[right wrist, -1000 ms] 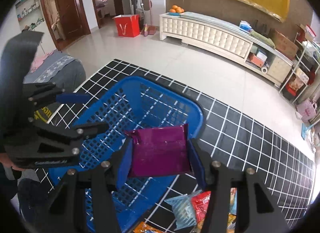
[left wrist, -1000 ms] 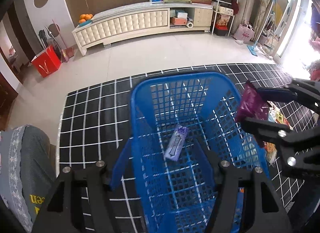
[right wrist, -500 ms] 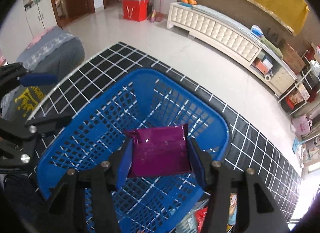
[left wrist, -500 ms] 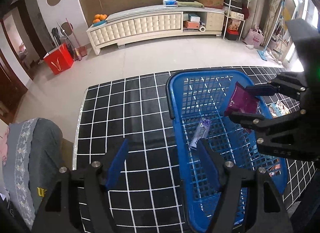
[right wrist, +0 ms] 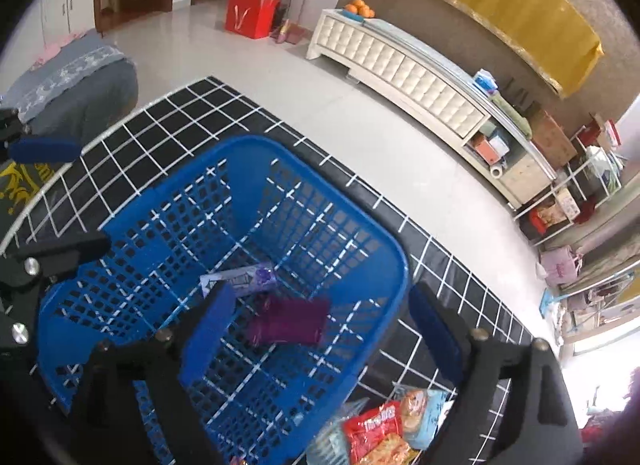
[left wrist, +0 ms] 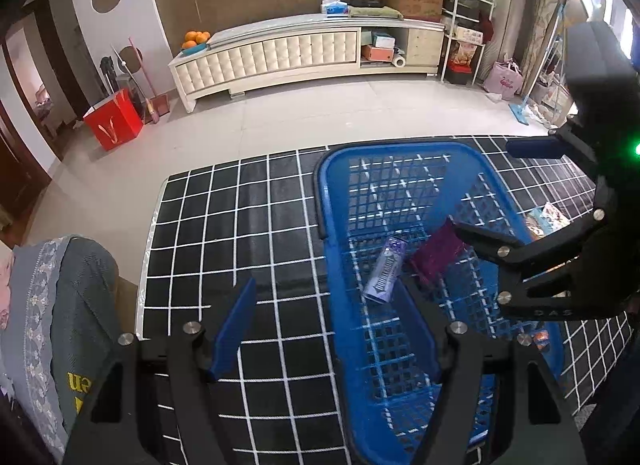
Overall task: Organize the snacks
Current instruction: 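Lower the purple foil packet into the basket and open the right tool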
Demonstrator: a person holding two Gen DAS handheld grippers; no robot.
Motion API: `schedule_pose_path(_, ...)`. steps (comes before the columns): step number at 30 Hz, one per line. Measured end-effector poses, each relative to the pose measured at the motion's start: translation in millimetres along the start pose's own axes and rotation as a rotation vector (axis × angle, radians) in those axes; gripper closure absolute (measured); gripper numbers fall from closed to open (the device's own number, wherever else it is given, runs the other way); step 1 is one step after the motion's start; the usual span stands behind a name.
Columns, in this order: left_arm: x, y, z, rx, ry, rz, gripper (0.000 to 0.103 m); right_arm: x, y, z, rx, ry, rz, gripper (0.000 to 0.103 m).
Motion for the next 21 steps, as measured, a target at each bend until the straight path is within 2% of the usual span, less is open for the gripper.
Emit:
schedule_pose_path(6,21.0,24.7,-0.7,0.021,-0.015,0.0,0.034,16.0,30.4,18.0,0.016,-0.057,-0.029,0.01)
schedule_pose_path(9,35.0,40.0,-2.1,0.043,-0.03,-0.001,0.026,26.7,47.1,29.7,0.025,-0.099,-0.044,0.01)
schedule_pose_path(16,81.6,70.9,1.0,0.073,-0.09,0.002,0.026,55.2,86.3,63.1,0.06,-0.173,-0.05,0.01)
schedule_pose_path(21,114.1,79.4,4.0,0.085,-0.11,0.028,0.025,70.2,97.6,93.6,0.058,-0.208,-0.055,0.01)
Point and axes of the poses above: each gripper's, at about its wrist camera, not at the fingertips, and y roughly against the way its jaws point, x to its right, z to its underside, the point moved 7 cm from there along -y, roughly the way its jaws point, and after that the axes turned 3 degrees about -y, right-handed, at the moved point
